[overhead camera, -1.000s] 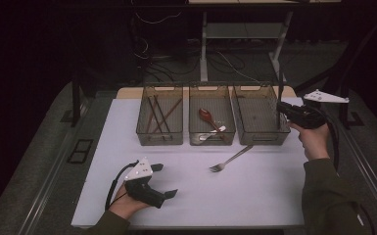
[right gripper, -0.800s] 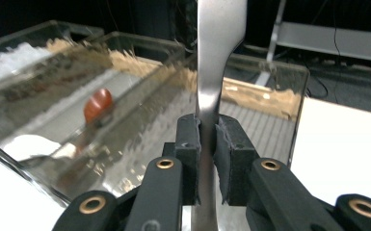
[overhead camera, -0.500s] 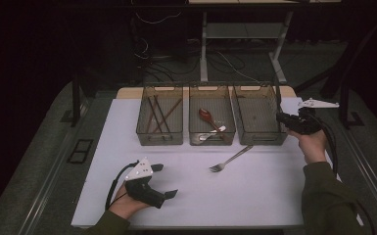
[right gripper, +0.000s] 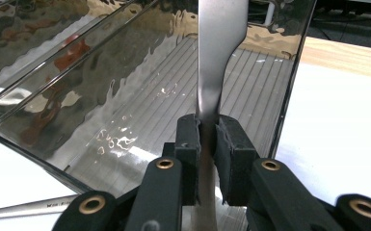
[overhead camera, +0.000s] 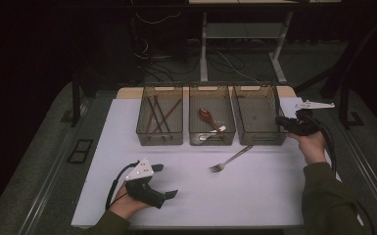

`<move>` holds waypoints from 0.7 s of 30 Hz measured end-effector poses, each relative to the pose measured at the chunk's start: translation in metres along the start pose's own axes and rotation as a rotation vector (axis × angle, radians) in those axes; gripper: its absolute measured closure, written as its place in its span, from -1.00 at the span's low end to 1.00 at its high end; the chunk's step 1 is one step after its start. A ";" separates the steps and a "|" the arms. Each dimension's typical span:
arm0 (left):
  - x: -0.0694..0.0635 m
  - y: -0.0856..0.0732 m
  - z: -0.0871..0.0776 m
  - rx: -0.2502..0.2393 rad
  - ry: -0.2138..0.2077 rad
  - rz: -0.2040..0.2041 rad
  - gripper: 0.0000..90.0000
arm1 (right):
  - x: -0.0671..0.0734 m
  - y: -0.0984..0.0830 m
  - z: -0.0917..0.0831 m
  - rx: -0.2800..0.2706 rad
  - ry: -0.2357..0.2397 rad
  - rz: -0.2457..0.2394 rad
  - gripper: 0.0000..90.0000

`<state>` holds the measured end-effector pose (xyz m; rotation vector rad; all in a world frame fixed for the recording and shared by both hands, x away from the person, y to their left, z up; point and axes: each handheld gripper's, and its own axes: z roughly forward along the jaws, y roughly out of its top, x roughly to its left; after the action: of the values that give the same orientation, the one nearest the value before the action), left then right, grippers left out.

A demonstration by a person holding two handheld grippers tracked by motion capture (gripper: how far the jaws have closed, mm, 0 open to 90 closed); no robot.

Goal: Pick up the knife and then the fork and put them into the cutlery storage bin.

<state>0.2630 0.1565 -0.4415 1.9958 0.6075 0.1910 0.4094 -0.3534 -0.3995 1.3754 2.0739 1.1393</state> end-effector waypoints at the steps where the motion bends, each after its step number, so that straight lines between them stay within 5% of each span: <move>1: 0.000 0.000 0.000 0.000 0.000 0.000 -1.00 | 0.000 0.001 0.000 0.007 0.000 -0.001 0.77; 13: 0.000 0.000 0.000 0.002 0.000 0.001 -1.00 | 0.009 0.016 0.018 0.125 -0.033 -0.048 0.71; 21: -0.001 0.000 0.001 0.001 -0.001 0.001 -1.00 | 0.005 0.014 0.008 0.079 -0.023 -0.009 0.37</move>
<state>0.2629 0.1558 -0.4418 1.9970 0.6067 0.1906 0.4207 -0.3437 -0.3921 1.4074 2.1266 1.0436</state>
